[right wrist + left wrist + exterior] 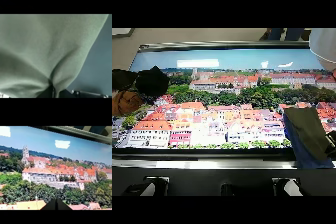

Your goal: Fold the shirts.

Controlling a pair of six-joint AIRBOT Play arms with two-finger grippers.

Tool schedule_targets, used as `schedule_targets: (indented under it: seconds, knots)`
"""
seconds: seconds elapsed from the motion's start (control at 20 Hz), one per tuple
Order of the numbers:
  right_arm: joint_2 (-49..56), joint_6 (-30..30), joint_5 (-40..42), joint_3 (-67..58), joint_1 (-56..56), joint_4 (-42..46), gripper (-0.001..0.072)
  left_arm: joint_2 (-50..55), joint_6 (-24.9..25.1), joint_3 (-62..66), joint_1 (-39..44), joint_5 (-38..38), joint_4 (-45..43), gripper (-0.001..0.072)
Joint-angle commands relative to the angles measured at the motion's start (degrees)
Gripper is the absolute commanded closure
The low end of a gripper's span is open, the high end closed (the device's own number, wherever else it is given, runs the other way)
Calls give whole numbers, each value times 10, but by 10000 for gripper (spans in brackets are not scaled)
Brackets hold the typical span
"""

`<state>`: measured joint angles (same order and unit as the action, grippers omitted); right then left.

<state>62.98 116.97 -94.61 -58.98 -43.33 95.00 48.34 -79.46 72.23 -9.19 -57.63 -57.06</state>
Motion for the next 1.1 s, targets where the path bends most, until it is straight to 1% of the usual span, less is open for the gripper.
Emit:
schedule_targets:
  seconds: [0.0,0.05,0.1,0.15,0.25,0.3,0.35,0.4,0.45,0.5,0.55,0.6,0.65,0.7,0.75,0.8,0.85,0.9,0.95,1.0,1.05]
  knots:
    - [-16,29,61,84,0,5,601,1,0,0,0,10,-1,667]
    - [-16,28,63,95,0,5,399,2,0,0,0,13,-1,668]
    - [-16,21,63,99,0,9,177,2,0,0,0,16,-1,668]
    - [-16,2,63,94,0,26,144,3,0,0,0,18,-1,667]
    - [-16,-34,66,54,0,86,143,3,-1,4,0,35,2,668]
    - [-16,-45,75,9,0,105,144,3,-11,14,0,66,3,668]
    - [-16,-50,104,-42,0,106,146,4,-33,29,0,118,3,668]
    - [-16,-51,148,-105,0,88,148,6,-48,47,0,167,3,669]
    - [-16,-52,202,-167,1,39,149,16,-46,70,0,202,1,671]
    - [-16,-54,253,-216,11,-20,183,33,-46,97,0,204,-12,672]
    - [-16,-67,302,-254,35,-68,217,65,-46,127,5,174,-45,672]
    - [-16,-88,344,-276,79,-112,224,103,-57,155,17,113,-95,672]
    - [-16,-101,368,-280,131,-142,224,139,-83,172,34,46,-156,672]
    - [-11,-104,357,-278,195,-152,224,172,-115,176,53,-19,-220,671]
    - [2,-103,330,-268,264,-145,223,203,-133,170,73,-88,-275,669]
    - [20,-104,302,-252,319,-140,221,229,-134,157,89,-155,-309,658]
    - [47,-105,261,-234,367,-140,204,247,-134,134,99,-209,-326,528]
    - [76,-105,210,-218,399,-147,156,254,-134,94,105,-247,-327,300]
    - [107,-105,151,-204,422,-159,152,248,-134,46,110,-256,-324,217]
    - [132,-112,113,-195,437,-164,153,228,-137,-13,114,-244,-323,218]
    - [150,-121,88,-186,448,-162,158,199,-152,-69,115,-214,-322,218]
